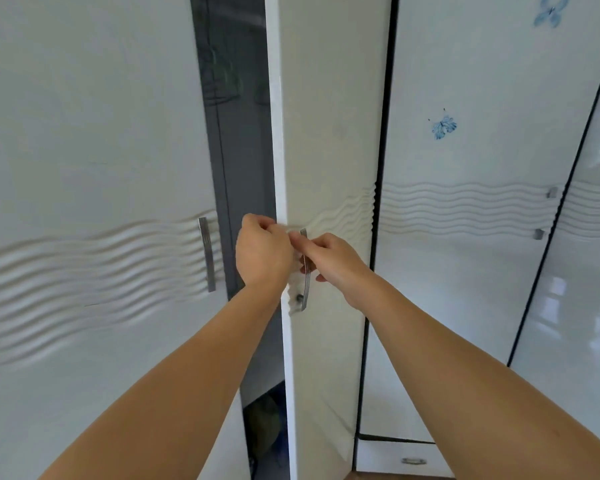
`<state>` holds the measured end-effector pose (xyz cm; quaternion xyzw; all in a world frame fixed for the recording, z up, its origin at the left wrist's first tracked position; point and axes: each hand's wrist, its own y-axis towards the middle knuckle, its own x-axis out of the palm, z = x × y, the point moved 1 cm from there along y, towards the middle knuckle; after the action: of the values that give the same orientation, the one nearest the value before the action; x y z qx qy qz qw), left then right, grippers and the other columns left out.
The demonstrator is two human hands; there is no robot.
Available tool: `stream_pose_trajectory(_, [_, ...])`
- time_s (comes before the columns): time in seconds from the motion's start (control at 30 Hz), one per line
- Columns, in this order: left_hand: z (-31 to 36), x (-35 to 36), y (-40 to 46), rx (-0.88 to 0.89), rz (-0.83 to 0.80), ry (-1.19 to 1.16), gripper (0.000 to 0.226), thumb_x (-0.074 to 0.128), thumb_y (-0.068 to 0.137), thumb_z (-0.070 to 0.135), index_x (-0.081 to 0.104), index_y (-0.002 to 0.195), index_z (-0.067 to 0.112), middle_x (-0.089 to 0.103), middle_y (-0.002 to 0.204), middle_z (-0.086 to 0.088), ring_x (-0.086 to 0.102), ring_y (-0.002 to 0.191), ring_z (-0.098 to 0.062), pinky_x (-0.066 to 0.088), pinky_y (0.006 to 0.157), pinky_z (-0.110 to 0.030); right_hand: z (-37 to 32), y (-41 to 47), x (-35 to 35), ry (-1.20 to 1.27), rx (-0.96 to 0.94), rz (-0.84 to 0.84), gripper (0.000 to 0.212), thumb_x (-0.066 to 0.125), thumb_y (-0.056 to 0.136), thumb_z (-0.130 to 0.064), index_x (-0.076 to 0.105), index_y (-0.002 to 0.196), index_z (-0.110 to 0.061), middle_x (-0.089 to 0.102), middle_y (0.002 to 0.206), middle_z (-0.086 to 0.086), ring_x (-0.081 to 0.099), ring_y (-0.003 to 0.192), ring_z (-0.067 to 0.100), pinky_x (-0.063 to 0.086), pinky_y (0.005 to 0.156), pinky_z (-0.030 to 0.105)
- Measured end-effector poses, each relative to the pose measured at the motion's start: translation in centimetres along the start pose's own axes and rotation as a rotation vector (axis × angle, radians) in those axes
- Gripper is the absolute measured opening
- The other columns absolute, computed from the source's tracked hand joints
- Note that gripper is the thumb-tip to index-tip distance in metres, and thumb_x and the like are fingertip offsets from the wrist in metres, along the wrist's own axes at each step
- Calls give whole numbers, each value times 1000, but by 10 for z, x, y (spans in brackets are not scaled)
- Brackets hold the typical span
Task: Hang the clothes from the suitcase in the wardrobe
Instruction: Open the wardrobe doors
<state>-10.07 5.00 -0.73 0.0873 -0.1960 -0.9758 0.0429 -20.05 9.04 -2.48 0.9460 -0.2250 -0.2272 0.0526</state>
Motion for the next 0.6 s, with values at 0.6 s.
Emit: stream_pose_trajectory(0.6, [62,162,-153,165,-636,120,41,46,93,10,54,132,20,54,135,5,58,112,-17,48,89,-25,93,-82,-259,-481,12,542,48,50,96,-26,33,54,-10,39,53,6,38,54,21,28,53,34])
